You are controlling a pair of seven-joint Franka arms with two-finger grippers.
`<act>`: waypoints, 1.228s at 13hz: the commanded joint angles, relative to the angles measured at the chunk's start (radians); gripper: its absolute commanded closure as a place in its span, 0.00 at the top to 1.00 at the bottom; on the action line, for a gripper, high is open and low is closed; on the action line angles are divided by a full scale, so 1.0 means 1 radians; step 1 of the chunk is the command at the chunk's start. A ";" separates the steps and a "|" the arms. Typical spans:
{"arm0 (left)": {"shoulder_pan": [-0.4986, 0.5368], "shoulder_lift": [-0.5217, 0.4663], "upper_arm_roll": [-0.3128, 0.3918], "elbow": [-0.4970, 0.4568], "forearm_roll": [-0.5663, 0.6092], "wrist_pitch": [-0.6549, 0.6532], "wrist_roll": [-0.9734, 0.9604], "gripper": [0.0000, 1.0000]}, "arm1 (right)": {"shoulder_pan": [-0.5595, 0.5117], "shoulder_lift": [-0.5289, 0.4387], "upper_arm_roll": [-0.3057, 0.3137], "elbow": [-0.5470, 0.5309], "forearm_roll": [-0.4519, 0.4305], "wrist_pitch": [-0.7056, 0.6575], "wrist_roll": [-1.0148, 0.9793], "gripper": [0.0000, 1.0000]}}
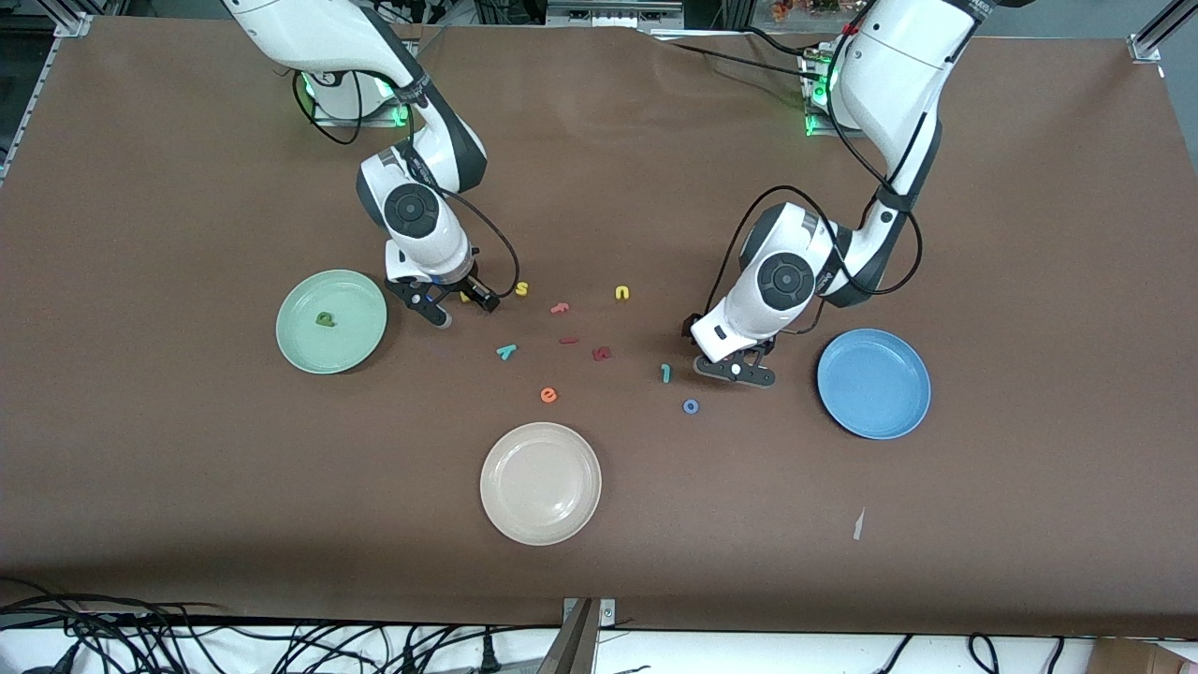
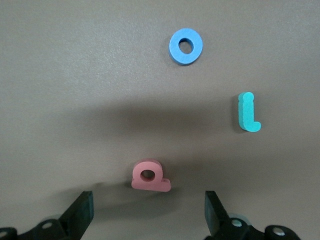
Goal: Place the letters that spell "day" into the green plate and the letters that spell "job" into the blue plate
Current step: 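Grasp the yellow d with the right gripper while the left gripper approaches, then drop the right gripper's d on the green plate while the left gripper grasps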
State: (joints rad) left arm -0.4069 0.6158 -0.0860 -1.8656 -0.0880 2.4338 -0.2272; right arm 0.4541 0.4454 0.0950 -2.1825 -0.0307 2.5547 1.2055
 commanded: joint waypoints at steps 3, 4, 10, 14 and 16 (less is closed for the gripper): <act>-0.032 0.002 0.031 -0.015 -0.009 0.016 0.005 0.86 | 0.001 0.027 -0.004 0.007 -0.008 0.019 0.008 0.33; -0.038 0.007 0.041 -0.015 -0.009 0.031 0.008 0.85 | 0.000 0.026 -0.006 0.012 -0.009 0.024 0.003 0.23; -0.041 0.035 0.052 -0.006 -0.009 0.059 0.008 0.63 | -0.002 -0.144 -0.142 0.030 -0.017 -0.221 -0.310 0.15; -0.041 0.033 0.052 -0.006 -0.009 0.059 0.008 0.53 | -0.003 -0.206 -0.326 0.010 -0.009 -0.358 -0.631 0.16; -0.041 0.033 0.054 -0.006 -0.009 0.059 0.009 0.39 | -0.006 -0.176 -0.340 -0.019 -0.006 -0.283 -0.664 0.16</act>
State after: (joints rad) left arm -0.4331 0.6387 -0.0510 -1.8699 -0.0879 2.4767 -0.2269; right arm 0.4410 0.2454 -0.2422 -2.1582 -0.0411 2.2041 0.5731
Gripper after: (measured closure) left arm 0.480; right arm 0.696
